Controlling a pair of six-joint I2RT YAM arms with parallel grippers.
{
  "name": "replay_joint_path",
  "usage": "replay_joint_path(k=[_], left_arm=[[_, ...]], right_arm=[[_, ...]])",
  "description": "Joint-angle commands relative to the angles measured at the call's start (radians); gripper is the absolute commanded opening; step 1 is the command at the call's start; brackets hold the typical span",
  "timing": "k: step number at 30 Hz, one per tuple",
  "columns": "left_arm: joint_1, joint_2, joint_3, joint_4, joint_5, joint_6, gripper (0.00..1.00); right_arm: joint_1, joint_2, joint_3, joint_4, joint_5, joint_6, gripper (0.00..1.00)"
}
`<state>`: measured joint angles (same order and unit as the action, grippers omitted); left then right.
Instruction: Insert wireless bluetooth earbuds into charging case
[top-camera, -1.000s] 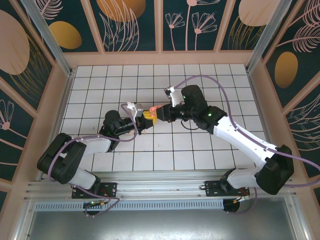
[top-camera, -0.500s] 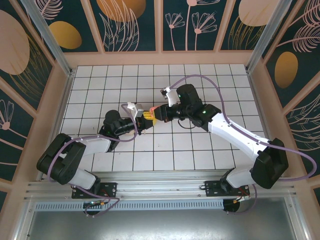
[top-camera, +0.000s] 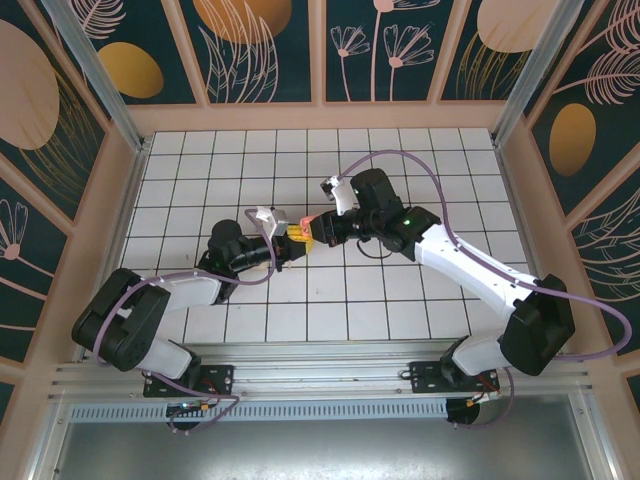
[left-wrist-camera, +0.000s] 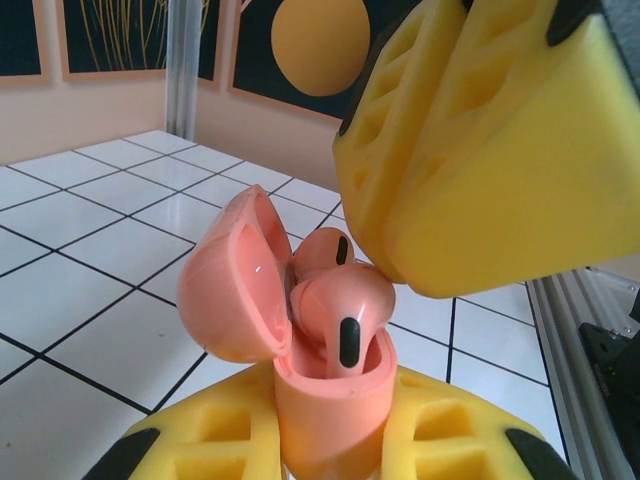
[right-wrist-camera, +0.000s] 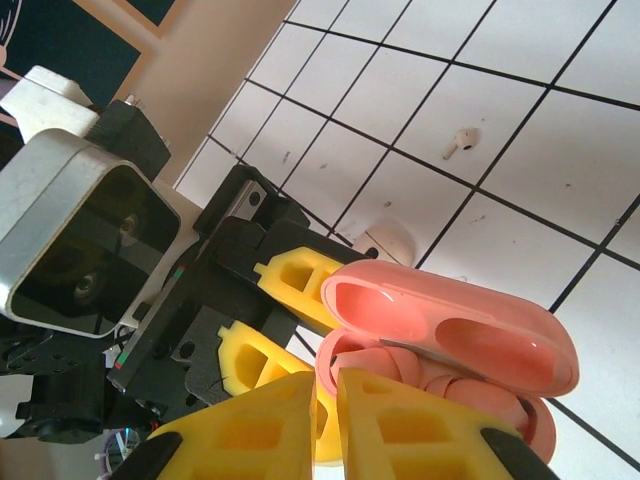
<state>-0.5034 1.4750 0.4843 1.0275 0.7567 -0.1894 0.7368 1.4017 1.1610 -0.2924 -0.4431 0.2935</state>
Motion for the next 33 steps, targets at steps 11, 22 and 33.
replay_joint_path(k=[11,22,33], left_arm=[[-0.007,-0.042,0.018,0.066,0.038,0.048,0.1],[-0.007,-0.041,0.026,0.032,0.093,0.103,0.1],[-0.007,-0.065,0.005,0.005,0.147,0.242,0.12]], right_arm=[[-0.007,-0.049,-0.023,0.064,-0.02,0.04,0.21],[-0.06,-0.176,-0.079,0.197,-0.124,0.036,0.35],[-0.097,-0.283,-0.15,0.198,-0.127,-0.067,0.37]])
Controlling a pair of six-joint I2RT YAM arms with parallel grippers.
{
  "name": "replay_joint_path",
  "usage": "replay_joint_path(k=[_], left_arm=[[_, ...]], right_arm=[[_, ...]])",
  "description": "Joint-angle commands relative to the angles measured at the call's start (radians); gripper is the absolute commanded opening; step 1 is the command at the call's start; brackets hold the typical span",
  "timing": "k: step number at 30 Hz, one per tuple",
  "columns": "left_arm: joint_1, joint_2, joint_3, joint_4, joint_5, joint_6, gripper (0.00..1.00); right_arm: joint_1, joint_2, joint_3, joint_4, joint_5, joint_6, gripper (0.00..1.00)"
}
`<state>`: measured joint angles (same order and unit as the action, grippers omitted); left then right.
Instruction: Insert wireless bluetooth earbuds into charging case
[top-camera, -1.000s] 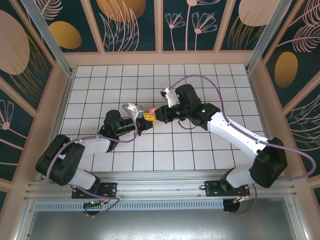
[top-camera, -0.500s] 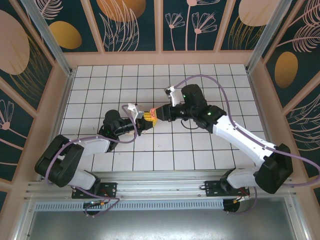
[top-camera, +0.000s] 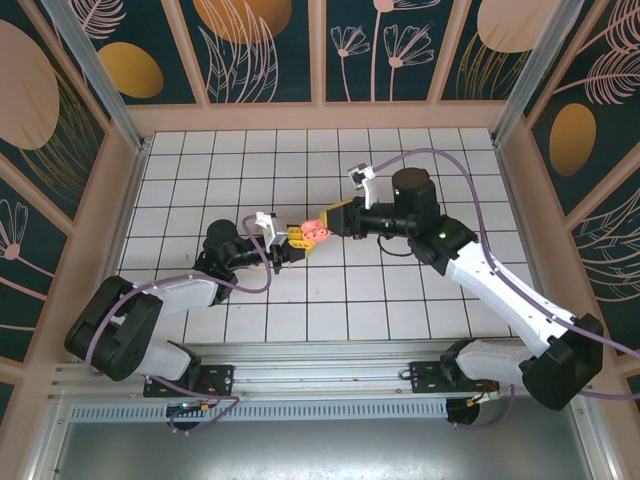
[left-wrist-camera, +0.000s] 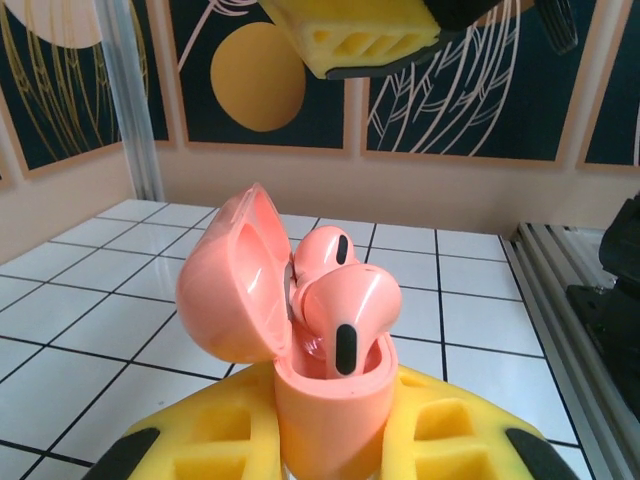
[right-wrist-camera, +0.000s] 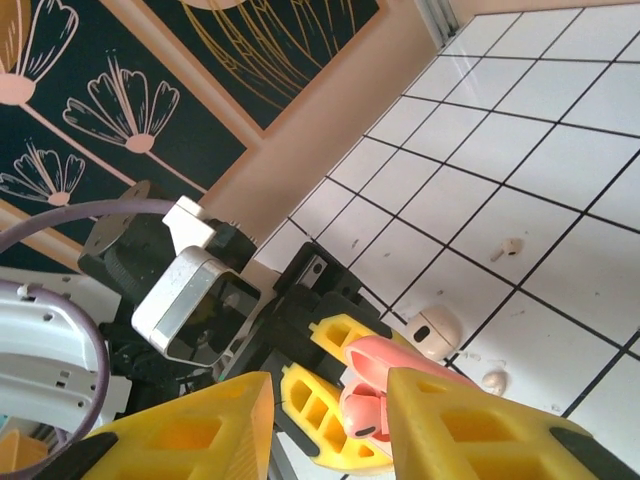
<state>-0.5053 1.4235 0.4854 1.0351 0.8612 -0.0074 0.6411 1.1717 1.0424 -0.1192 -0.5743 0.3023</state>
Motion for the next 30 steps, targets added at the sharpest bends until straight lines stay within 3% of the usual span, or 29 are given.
replay_joint_path(k=[1,6,11,19,24,30], left_arm=[[-0.005,-0.014,0.0,-0.006,0.044,0.071,0.12],[-0.004,-0.024,-0.007,-0.048,0.035,0.154,0.12],[-0.007,-0.058,-0.005,-0.131,0.016,0.234,0.12],[-0.01,-0.095,-0.03,-0.158,0.016,0.322,0.12],[-0.013,-0.104,-0.03,-0.171,0.009,0.342,0.11],[-0.016,-0.111,-0.028,-0.178,0.007,0.344,0.12]], right_arm=[[-0.001,-0.074,-0.045,0.026,0.013,-0.104,0.37],[0.003,-0.127,-0.066,0.0,-0.019,-0.324,0.36],[0.01,-0.103,0.008,-0.145,0.083,-0.561,0.34],[0.016,0.009,0.101,-0.266,0.109,-0.728,0.34],[0.049,0.019,0.099,-0.262,0.109,-0.85,0.34],[0.143,-0.035,-0.032,-0.16,0.066,-1.153,0.34]])
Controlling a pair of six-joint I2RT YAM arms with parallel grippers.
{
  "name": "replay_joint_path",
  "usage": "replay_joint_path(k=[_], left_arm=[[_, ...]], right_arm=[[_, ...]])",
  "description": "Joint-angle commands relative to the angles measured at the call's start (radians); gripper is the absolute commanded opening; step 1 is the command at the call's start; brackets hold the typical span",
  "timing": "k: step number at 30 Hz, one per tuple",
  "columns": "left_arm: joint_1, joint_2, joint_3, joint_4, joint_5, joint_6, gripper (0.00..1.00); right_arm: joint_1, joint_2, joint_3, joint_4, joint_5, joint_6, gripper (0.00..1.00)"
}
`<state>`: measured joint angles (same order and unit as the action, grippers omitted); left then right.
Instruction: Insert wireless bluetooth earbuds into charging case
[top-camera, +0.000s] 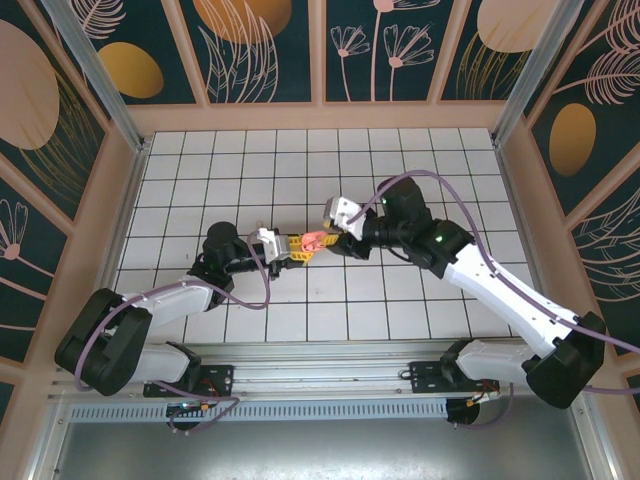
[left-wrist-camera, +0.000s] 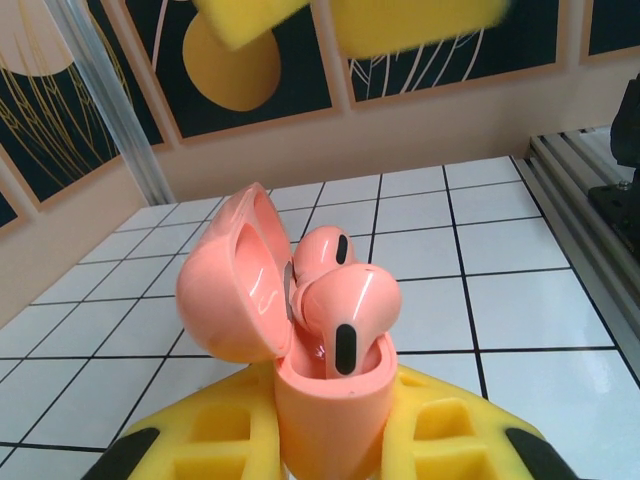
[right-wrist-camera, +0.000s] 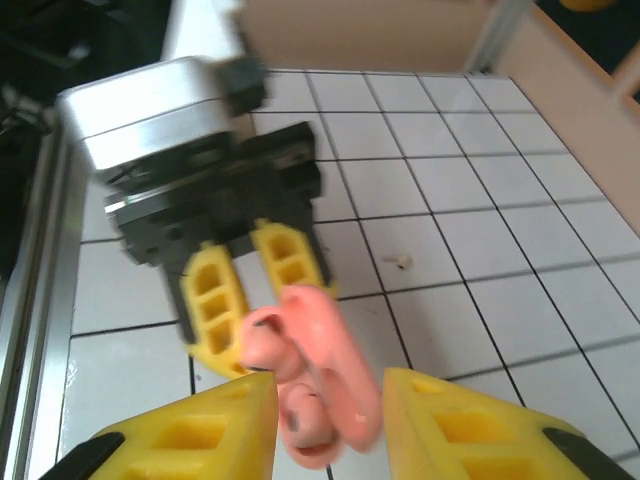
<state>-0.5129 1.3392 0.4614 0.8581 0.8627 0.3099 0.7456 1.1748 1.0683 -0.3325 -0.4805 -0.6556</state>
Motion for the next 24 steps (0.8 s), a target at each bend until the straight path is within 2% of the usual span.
replay_joint_path(k=[1,9,18,24], left_arm=[[-0.01,-0.028,-0.005,-0.003,0.005,0.028,0.12],[-0.012,-0.034,-0.003,-0.012,0.003,0.025,0.11],[-0.014,-0.031,-0.001,-0.012,0.003,0.018,0.11],[-0.016,-0.031,0.003,-0.013,0.001,0.018,0.11]], right_arm=[[0.051,-0.042,-0.076,0.082,-0.022,-0.218,0.34],[0.079,0.021,-0.053,0.069,0.009,-0.274,0.31],[0.086,0.027,-0.073,0.166,-0.006,-0.278,0.32],[0.086,0.053,-0.061,0.138,-0.009,-0.295,0.32]])
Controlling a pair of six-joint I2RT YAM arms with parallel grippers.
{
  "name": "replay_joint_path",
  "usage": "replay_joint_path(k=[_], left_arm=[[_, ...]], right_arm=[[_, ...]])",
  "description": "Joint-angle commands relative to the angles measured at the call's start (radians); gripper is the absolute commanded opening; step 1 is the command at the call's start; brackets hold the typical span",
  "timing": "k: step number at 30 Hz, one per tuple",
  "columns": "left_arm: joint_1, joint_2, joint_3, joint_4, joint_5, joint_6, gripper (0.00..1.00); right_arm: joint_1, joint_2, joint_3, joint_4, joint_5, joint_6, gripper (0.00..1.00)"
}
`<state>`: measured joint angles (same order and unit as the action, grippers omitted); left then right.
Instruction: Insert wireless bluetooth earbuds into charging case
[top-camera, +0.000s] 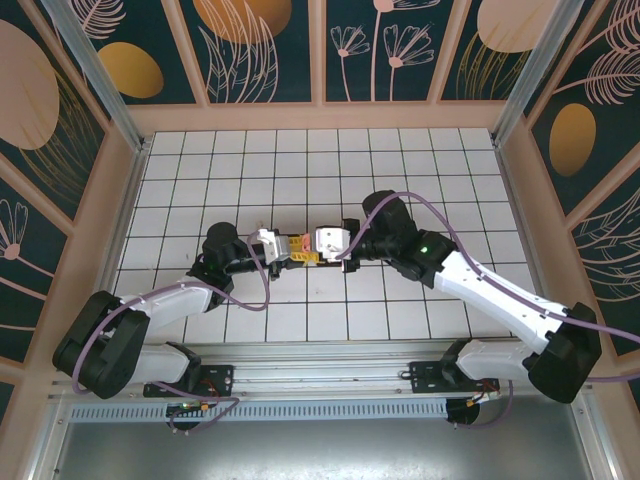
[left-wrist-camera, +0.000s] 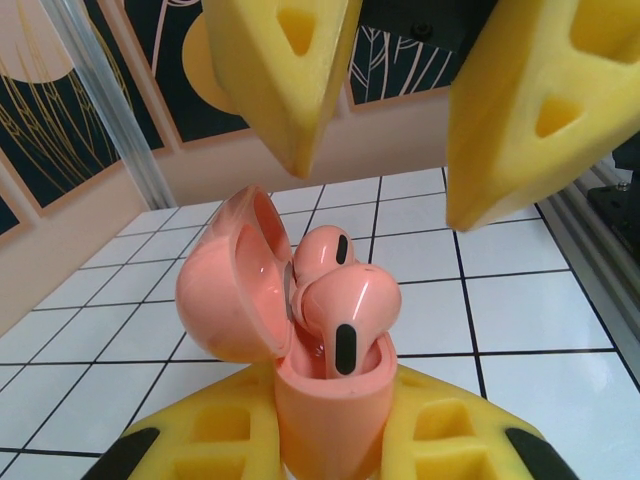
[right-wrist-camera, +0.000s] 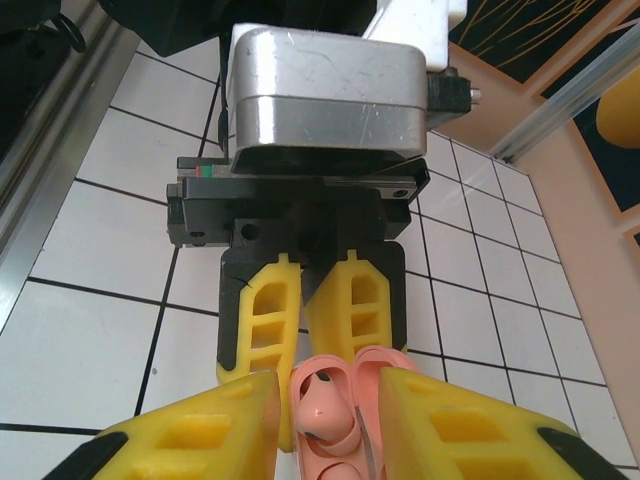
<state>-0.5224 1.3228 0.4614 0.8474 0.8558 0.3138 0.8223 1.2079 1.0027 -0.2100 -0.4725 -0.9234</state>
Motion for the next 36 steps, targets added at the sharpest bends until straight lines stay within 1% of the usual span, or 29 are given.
replay_joint_path(k=[1,7,10,19,22,30,36], left_arm=[[-0.008,-0.016,0.004,-0.002,0.007,0.013,0.11],[-0.01,-0.017,0.008,-0.011,0.005,0.012,0.11],[-0.01,-0.02,0.014,-0.016,0.005,0.013,0.11],[-0.013,-0.037,0.019,-0.024,-0.001,0.008,0.11],[-0.012,-0.044,0.02,-0.025,-0.003,0.008,0.11],[-0.016,-0.045,0.029,-0.041,-0.01,0.008,0.11],[-0.02,-0.048,0.037,-0.057,-0.018,0.012,0.11]], right_arm=[[0.009,0.025,0.006,0.007,-0.017,-0.031,0.32],[0.009,0.039,0.01,-0.019,-0.005,-0.043,0.32],[0.009,0.045,0.008,-0.029,0.016,-0.047,0.28],[0.009,0.052,0.004,-0.048,0.058,-0.048,0.25],[0.009,0.05,-0.001,-0.042,0.057,-0.044,0.19],[0.015,0.069,0.029,-0.06,0.057,-0.037,0.17],[0.022,0.122,0.078,-0.094,0.116,0.027,0.16]])
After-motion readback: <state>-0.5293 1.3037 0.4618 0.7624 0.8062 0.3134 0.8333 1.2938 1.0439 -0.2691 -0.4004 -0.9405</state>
